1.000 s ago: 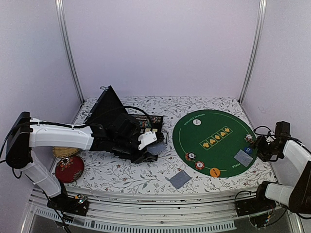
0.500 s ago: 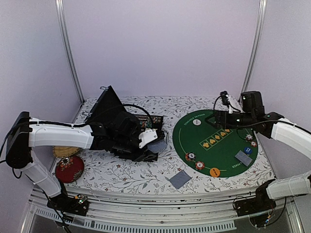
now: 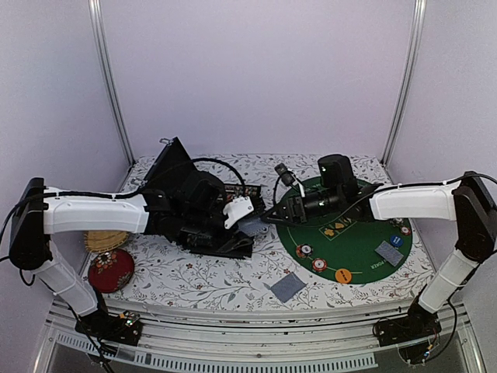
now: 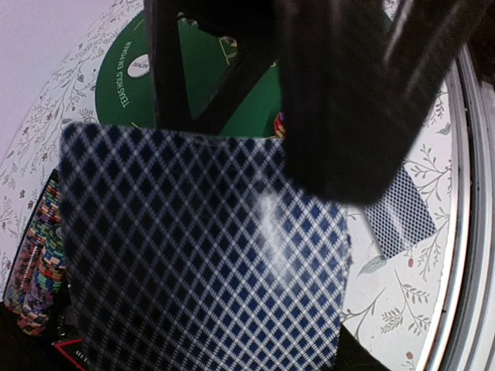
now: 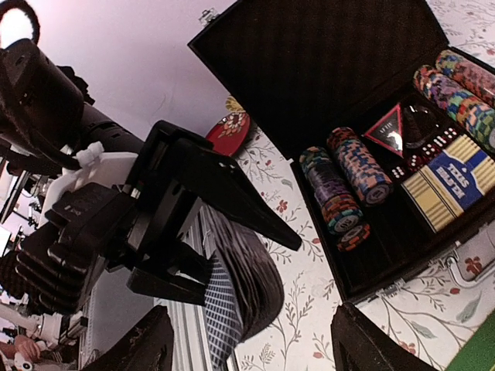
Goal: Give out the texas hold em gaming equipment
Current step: Pick up the poker card from the face-down deck piles.
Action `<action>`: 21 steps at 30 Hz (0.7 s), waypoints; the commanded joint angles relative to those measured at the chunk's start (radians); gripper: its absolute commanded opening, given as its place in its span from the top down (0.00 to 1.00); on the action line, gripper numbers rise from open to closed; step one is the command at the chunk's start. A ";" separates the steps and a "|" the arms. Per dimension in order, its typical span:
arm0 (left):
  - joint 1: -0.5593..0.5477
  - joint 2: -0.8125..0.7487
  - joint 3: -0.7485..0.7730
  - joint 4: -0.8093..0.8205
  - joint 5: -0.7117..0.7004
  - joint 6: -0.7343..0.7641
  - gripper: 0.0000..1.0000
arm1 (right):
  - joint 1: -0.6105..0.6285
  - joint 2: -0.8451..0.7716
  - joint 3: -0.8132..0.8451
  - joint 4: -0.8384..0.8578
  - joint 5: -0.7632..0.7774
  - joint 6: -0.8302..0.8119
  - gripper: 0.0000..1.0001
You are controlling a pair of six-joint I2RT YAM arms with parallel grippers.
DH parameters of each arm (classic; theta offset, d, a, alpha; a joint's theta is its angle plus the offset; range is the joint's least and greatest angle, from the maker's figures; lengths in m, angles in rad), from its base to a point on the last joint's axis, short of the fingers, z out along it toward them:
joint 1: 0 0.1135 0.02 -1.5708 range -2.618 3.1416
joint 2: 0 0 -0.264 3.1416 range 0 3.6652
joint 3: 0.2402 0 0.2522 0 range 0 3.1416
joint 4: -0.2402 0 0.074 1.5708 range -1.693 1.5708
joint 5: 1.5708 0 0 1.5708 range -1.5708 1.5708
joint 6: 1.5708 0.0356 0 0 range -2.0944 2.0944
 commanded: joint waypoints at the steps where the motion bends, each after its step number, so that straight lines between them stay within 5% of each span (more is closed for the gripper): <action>1: 0.014 0.001 0.033 -0.005 -0.009 -0.021 0.47 | 0.016 0.045 0.053 0.074 -0.060 -0.001 0.31; 4: 0.014 0.003 0.036 -0.008 -0.010 -0.017 0.47 | 0.023 0.059 0.054 0.072 -0.020 -0.005 0.46; 10: 0.015 0.001 0.034 -0.017 -0.012 -0.010 0.48 | 0.024 0.050 0.058 0.017 0.049 -0.005 0.94; 21: 0.015 0.008 0.020 -0.014 -0.012 -0.012 0.48 | 0.024 -0.047 0.091 -0.187 0.173 -0.107 0.93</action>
